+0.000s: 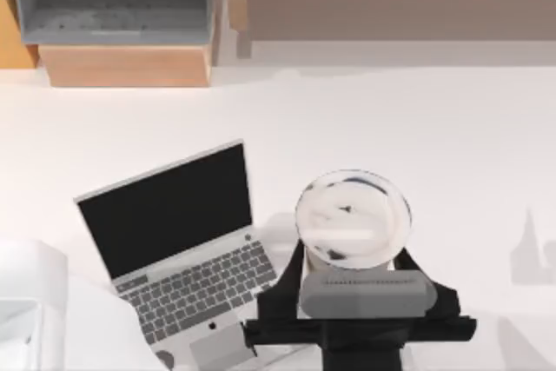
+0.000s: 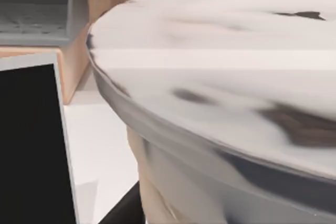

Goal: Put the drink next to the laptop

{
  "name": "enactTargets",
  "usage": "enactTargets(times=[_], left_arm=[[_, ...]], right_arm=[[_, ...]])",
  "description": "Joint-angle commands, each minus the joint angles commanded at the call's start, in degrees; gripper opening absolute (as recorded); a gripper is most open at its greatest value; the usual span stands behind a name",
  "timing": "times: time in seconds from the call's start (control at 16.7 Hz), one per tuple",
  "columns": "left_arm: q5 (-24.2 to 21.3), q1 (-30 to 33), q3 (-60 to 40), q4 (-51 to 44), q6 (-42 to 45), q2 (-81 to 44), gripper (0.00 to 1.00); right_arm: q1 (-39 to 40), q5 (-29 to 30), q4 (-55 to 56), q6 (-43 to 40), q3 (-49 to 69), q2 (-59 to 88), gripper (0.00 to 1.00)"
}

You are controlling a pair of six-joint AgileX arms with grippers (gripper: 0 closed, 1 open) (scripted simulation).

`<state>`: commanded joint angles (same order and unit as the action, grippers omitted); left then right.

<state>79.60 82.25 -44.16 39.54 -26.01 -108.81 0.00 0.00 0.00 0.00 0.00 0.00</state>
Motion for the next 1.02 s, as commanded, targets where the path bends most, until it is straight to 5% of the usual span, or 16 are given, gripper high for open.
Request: enactTargets(times=[1.02], left_arm=[[-0.6,0.4,1.2,6.4,-0.2,-5.9,0.0]], right_arm=[[0.0,0.0,0.0,0.0,0.0,0.0,1.0]])
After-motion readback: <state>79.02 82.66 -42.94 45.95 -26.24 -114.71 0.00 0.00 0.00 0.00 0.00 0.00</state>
